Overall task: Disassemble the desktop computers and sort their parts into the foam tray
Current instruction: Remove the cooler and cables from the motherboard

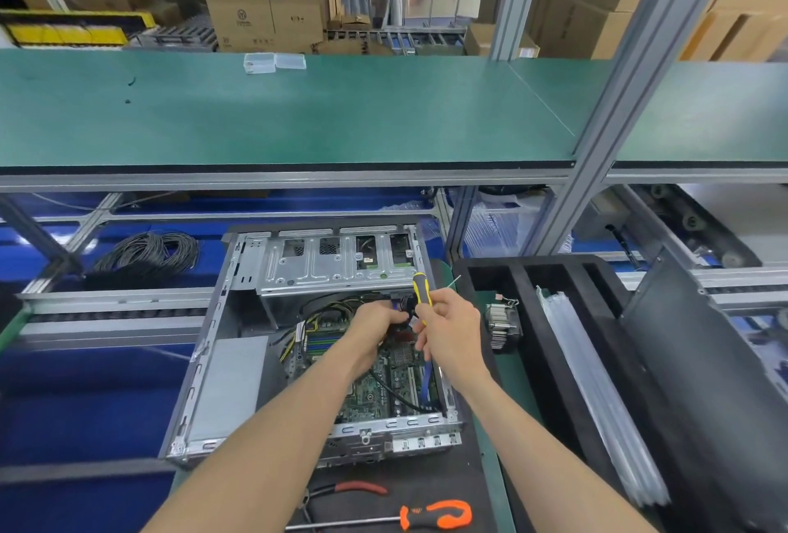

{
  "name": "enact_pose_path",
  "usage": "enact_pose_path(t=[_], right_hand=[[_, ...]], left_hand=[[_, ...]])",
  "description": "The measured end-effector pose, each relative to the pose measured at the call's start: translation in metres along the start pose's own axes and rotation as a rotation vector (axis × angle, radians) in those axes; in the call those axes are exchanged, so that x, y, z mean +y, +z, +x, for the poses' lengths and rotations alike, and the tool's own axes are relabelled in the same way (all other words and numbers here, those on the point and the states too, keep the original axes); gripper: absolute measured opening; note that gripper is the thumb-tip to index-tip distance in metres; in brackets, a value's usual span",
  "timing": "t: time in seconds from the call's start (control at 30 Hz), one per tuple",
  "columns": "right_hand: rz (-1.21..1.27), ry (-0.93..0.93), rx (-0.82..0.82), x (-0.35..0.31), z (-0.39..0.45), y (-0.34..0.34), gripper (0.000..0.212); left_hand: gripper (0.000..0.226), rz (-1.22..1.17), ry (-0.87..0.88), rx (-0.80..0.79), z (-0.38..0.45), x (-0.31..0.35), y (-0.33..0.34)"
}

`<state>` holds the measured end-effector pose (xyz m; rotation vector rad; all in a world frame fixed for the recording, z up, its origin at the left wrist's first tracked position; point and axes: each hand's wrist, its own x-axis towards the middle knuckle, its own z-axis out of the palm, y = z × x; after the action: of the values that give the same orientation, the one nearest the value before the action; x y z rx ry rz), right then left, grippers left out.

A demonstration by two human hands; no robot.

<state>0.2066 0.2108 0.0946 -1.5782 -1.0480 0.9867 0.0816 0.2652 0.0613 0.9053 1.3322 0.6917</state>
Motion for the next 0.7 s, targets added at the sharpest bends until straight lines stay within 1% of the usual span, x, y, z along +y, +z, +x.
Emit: enact_pose_path(t=[0.13, 0.2, 0.27, 0.4, 0.43, 0.47, 0.53, 0.57, 0.6, 0.7], right_hand=[[-0.017, 0.000, -0.009, 0.000, 0.001, 0.000, 0.010], [-0.011, -0.002, -0.013, 0.001, 0.002, 0.000, 0.010], [-0.005, -0.002, -0.016, 0.002, 0.002, 0.000, 0.010], [0.005, 0.010, -0.020, 0.002, 0.003, 0.000, 0.007], [0.005, 0.013, -0.023, 0.003, 0.003, 0.000, 0.007], [0.005, 0.013, -0.028, 0.003, 0.003, 0.000, 0.006], [0.008, 0.007, -0.035, 0.003, 0.003, 0.000, 0.006], [0.009, 0.006, -0.037, 0.003, 0.003, 0.000, 0.006], [0.009, 0.004, -0.038, 0.003, 0.003, 0.000, 0.005], [-0.002, 0.003, -0.035, 0.002, 0.003, 0.000, 0.005]], left_hand=[[0.014, 0.168, 0.070, -0.094, -0.001, 0.001, -0.002], [0.014, 0.230, 0.087, -0.079, 0.001, 0.000, -0.004], [0.015, 0.240, 0.108, 0.013, 0.001, -0.004, 0.000], [0.008, 0.166, 0.136, 0.289, -0.007, -0.011, 0.017], [0.007, 0.122, 0.137, 0.306, -0.008, -0.011, 0.020], [0.010, 0.039, 0.130, 0.278, -0.009, -0.010, 0.023], [0.018, -0.207, 0.085, 0.138, -0.011, -0.005, 0.027], [0.022, -0.290, 0.049, 0.086, -0.012, -0.002, 0.028], [0.024, -0.339, 0.010, 0.051, -0.013, 0.000, 0.026], [0.015, -0.362, -0.116, -0.063, -0.012, 0.005, 0.016]])
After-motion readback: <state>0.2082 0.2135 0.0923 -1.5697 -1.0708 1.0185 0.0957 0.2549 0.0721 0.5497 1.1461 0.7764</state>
